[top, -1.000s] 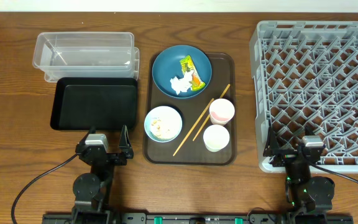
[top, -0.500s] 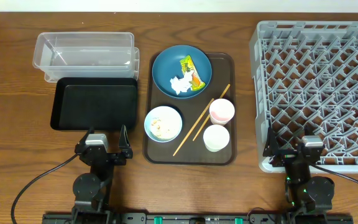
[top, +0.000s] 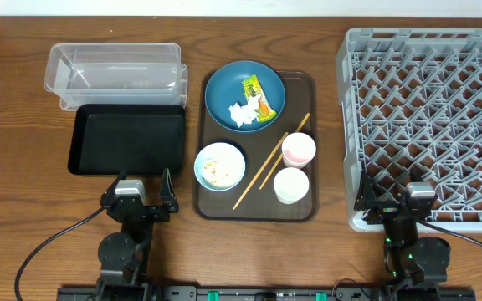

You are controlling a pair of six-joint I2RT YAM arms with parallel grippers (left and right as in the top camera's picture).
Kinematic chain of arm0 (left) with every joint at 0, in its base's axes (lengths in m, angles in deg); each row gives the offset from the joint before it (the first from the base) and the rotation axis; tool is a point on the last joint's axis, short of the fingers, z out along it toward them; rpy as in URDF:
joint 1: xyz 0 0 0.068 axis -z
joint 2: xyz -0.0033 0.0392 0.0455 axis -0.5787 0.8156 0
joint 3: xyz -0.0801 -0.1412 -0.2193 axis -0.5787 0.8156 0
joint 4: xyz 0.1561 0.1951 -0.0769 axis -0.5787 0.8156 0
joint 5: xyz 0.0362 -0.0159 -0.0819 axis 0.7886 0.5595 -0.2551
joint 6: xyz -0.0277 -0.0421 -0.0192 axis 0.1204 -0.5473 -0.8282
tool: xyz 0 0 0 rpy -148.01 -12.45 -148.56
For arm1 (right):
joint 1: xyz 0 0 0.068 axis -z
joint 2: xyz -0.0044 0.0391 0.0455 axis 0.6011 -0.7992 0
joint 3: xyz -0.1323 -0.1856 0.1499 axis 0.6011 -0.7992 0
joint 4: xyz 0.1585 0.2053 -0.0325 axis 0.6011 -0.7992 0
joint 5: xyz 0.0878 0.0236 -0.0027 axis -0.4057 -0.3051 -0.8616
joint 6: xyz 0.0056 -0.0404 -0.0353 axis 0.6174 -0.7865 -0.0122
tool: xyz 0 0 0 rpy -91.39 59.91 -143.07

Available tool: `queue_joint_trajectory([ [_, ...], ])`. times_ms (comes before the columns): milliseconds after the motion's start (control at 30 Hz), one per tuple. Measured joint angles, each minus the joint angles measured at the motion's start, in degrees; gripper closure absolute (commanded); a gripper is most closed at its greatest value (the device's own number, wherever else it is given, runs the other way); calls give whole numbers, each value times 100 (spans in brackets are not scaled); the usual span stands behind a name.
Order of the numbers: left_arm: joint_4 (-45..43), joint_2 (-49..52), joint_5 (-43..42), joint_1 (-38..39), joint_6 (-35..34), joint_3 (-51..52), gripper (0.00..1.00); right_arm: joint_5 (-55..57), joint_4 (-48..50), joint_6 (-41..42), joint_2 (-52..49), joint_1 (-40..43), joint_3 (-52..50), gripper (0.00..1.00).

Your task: Sort waste into correct bins and load items into the dishwasher rack

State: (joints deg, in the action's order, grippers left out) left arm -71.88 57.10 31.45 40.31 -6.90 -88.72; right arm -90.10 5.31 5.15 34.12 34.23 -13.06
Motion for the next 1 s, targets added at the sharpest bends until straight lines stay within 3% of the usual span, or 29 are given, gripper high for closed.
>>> queue_joint_trajectory([
  [1000, 4, 0, 2, 0, 83, -2, 10, 0, 0, 0, 0, 0, 0, 1],
])
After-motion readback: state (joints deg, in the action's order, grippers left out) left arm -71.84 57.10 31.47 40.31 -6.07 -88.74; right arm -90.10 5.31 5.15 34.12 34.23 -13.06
